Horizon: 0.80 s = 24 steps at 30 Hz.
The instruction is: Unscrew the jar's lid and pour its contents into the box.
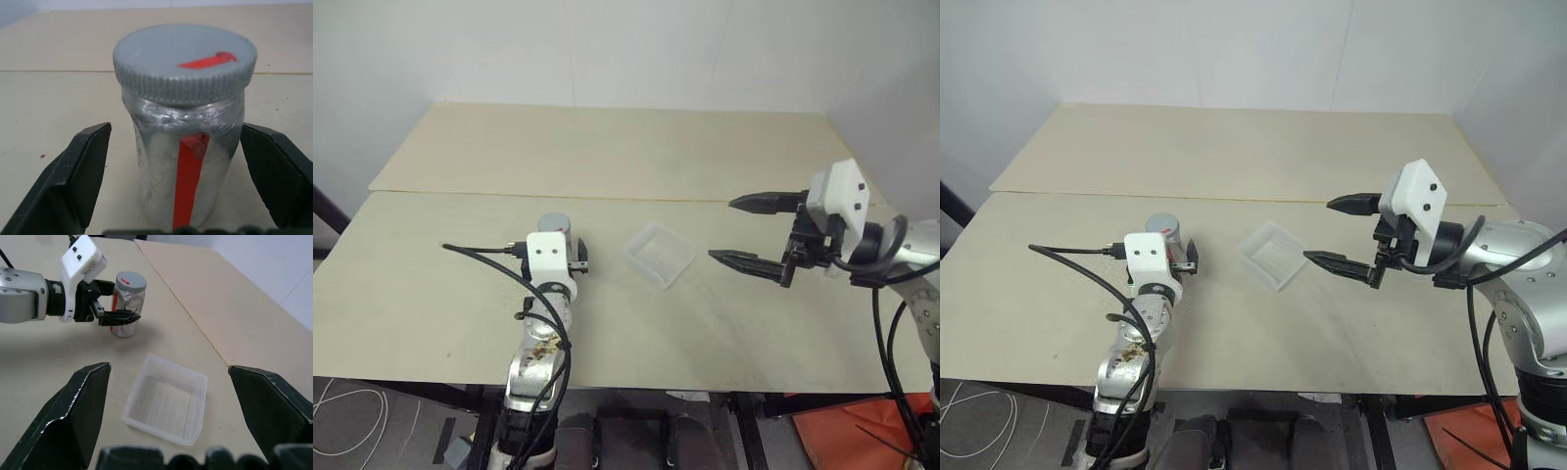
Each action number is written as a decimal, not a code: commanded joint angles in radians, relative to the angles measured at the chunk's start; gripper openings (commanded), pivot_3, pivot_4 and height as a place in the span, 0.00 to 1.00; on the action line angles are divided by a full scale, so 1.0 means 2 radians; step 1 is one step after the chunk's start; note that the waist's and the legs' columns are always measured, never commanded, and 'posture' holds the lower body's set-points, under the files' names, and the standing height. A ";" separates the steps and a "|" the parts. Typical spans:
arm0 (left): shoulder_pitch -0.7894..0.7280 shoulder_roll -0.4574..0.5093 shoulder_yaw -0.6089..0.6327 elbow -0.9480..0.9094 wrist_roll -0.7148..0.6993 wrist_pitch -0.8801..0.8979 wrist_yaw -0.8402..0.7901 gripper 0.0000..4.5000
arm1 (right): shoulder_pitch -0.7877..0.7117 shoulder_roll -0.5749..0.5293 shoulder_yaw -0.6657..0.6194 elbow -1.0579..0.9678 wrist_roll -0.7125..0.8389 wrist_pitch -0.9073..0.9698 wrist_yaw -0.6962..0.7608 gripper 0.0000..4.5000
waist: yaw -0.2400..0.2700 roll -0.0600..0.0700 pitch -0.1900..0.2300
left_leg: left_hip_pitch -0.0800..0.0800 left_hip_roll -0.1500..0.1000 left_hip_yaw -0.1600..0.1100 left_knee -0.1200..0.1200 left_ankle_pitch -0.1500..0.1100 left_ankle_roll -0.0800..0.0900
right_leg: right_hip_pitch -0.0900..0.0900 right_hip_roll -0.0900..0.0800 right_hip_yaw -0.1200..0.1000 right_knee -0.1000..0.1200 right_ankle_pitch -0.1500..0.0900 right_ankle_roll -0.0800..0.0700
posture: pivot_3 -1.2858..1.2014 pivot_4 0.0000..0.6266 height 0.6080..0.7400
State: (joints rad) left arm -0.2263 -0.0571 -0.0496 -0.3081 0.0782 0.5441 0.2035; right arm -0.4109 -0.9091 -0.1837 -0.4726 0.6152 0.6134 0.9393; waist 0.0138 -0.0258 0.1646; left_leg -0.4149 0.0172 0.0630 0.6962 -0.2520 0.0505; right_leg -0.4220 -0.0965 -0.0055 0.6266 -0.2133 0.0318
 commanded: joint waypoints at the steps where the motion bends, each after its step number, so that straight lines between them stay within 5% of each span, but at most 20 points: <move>1: -0.014 -0.013 -0.001 0.006 -0.002 -0.021 -0.001 0.99 | 0.002 -0.007 -0.027 -0.019 0.014 0.000 -0.004 1.00 | 0.000 0.000 0.000 | 0.000 0.000 0.000 0.000 0.000 0.000 | 0.000 0.000 0.000 0.000 0.000 0.000 | 0.52 0.24 1.00; 7: -0.022 -0.015 -0.005 0.023 0.001 -0.044 0.000 0.99 | 0.013 -0.008 -0.035 -0.027 0.020 0.001 -0.009 1.00 | 0.000 0.000 0.000 | 0.000 0.000 0.000 0.000 0.000 0.000 | 0.000 0.000 0.000 0.000 0.000 0.000 | 0.52 0.24 1.00; 10: -0.022 -0.013 -0.007 0.027 0.002 -0.052 -0.001 0.86 | 0.017 -0.009 -0.035 -0.031 0.025 0.000 -0.009 1.00 | 0.000 0.000 0.000 | 0.000 0.000 0.000 0.000 0.000 0.000 | 0.000 0.000 0.000 0.000 0.000 0.000 | 0.52 0.24 1.00; 16: -0.019 -0.010 -0.009 0.025 0.003 -0.059 -0.006 0.43 | 0.017 0.000 -0.031 -0.036 0.036 -0.001 -0.012 1.00 | 0.000 0.000 0.000 | 0.000 0.000 0.000 0.000 0.000 0.000 | 0.000 0.000 0.000 0.000 0.000 0.000 | 0.52 0.24 1.00; 21: -0.023 0.008 0.002 0.021 -0.006 -0.055 -0.029 0.43 | 0.009 0.015 -0.025 -0.044 0.058 0.002 -0.021 1.00 | 0.000 0.000 0.000 | 0.000 0.000 0.000 0.000 0.000 0.000 | 0.000 0.000 0.000 0.000 0.000 0.000 | 0.52 0.24 1.00; 24: -0.028 0.071 0.025 0.000 -0.043 -0.057 -0.114 0.43 | -0.006 0.028 -0.011 -0.041 0.060 0.001 -0.029 1.00 | -0.002 0.000 0.000 | 0.000 0.000 0.000 0.000 0.000 0.000 | 0.000 0.000 0.000 0.000 0.000 0.000 | 0.52 0.24 1.00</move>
State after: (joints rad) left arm -0.2615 0.0393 -0.0339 -0.2456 0.0309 0.4569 0.0591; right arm -0.3949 -0.8586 -0.2020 -0.5337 0.7205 0.6162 0.8982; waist 0.0090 -0.0258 0.1646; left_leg -0.4148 0.0176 0.0633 0.6961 -0.2520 0.0504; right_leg -0.4228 -0.0954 -0.0053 0.6275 -0.2133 0.0318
